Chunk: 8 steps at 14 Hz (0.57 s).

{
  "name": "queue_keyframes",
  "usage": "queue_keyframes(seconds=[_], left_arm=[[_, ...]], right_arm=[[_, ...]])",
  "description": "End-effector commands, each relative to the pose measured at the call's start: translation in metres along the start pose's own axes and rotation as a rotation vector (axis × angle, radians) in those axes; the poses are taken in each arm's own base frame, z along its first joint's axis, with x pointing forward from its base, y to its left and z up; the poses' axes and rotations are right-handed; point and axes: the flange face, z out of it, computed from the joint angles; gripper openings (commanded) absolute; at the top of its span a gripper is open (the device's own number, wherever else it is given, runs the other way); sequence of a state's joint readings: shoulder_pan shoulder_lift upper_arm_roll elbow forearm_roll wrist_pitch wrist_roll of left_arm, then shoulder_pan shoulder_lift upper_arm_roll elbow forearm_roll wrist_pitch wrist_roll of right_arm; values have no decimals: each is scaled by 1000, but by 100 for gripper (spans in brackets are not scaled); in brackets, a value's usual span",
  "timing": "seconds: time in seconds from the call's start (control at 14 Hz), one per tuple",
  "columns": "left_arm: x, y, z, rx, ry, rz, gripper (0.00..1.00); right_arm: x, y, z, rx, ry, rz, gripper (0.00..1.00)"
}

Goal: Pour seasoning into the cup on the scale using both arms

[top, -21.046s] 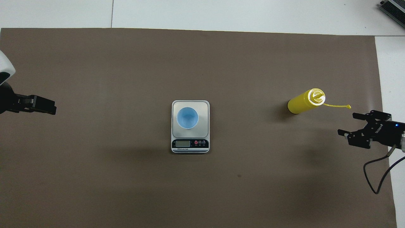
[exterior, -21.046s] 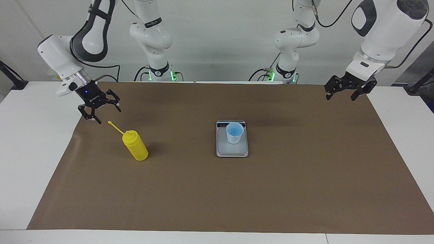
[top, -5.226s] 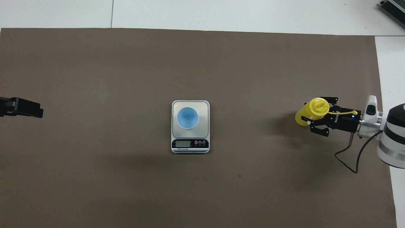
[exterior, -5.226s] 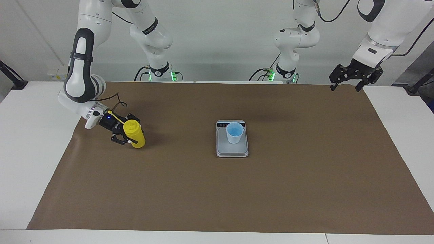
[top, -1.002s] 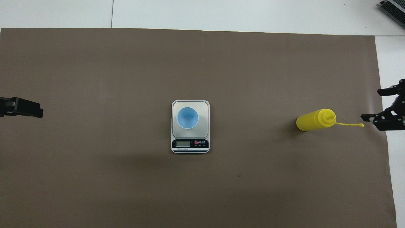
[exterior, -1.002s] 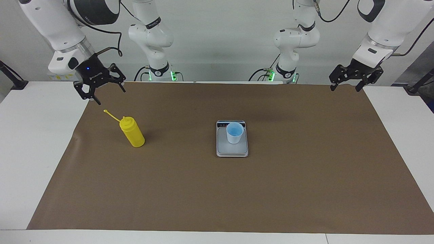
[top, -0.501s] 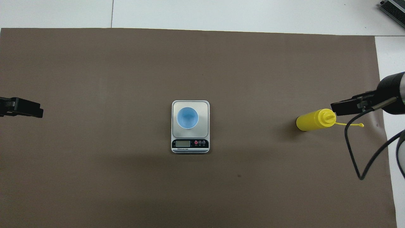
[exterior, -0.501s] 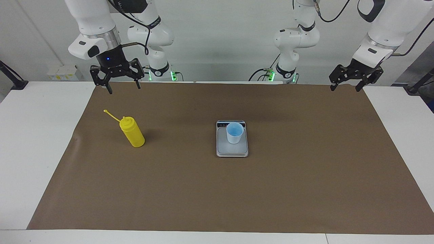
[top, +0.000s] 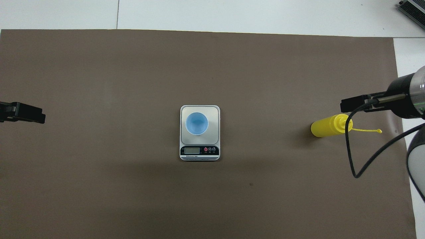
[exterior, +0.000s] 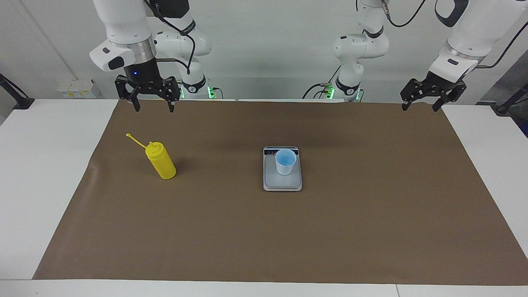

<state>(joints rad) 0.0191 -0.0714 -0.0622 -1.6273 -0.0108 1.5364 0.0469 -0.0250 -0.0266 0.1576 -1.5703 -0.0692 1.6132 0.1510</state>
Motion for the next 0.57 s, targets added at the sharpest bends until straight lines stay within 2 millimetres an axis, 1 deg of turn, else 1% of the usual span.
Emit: queue_keyframes(seconds=[0.0,0.07,0.21,0.36,0.5], left_arm=[[-10,-1,-2,-11,-4,-1,100],[-10,-1,-2,-11,-3,-1,100],[-10,-1,-2,-11,-4,-1,100],[-10,-1,-2,-11,-4,-1,100],[-10,-1,-2,-11,-3,-1,100]], right_arm=[[-2,-2,3,-15,-20,39,100],[-5,-5,10,-17,-36,23,100],[-9,-4,14,11,-53,-25,100],[-8,6,17,62,-65,-23,100],[-12,6,21,61,-71,-65,100]])
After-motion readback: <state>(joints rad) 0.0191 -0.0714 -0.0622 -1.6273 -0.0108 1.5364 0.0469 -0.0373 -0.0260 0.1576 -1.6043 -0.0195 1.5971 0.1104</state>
